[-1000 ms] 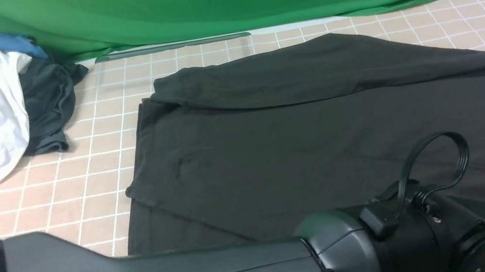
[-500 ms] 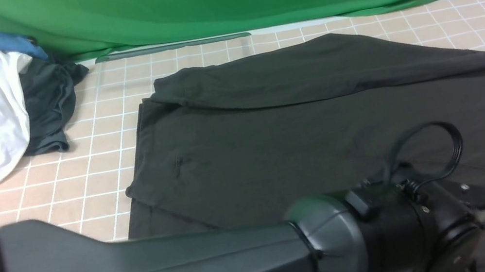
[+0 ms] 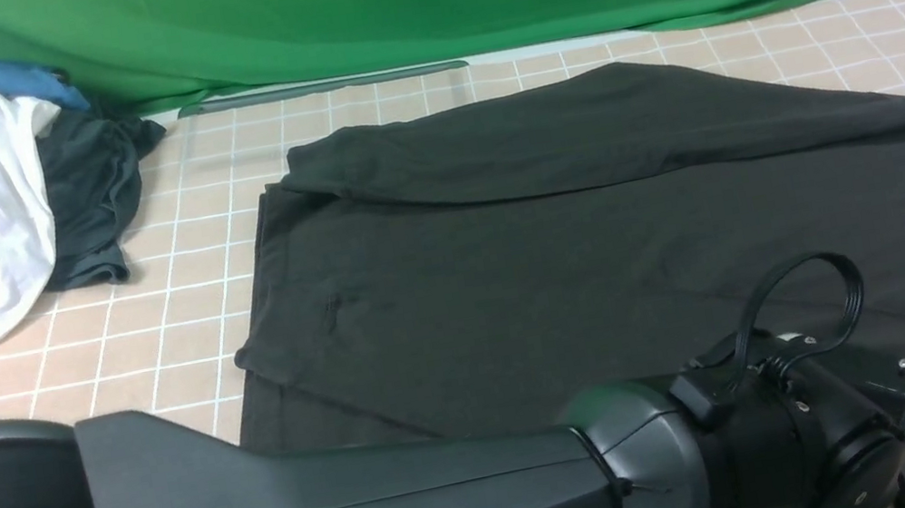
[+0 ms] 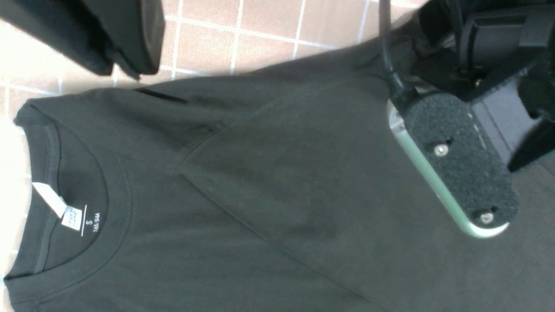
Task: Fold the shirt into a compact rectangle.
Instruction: 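Grab the top left corner of the dark shirt with the left gripper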
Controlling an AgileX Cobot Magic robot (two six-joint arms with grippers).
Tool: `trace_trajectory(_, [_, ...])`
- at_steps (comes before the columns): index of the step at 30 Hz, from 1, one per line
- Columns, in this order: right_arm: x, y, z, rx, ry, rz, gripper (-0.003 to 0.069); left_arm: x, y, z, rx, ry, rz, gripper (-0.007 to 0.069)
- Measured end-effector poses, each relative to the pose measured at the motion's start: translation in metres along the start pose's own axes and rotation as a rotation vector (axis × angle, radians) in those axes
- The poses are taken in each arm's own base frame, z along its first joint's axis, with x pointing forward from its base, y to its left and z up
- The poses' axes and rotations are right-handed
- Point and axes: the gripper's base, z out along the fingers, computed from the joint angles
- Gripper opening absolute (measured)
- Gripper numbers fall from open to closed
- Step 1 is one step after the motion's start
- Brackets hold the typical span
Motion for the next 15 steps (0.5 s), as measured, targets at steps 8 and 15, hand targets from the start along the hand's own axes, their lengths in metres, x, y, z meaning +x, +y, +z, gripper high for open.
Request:
trace_trajectory(8, [0.0, 0.0, 0.0, 0.0, -0.003, 0.0, 0.0123, 0.002, -0.002, 0.0, 0.025, 0.022, 0.053, 0.0031])
trace_trajectory(15, [-0.002, 0.0, 0.0, -0.001, -0.025, -0.001, 0.0123, 0.003, -0.006, -0.012, 0.055, 0.051, 0.029, 0.0031])
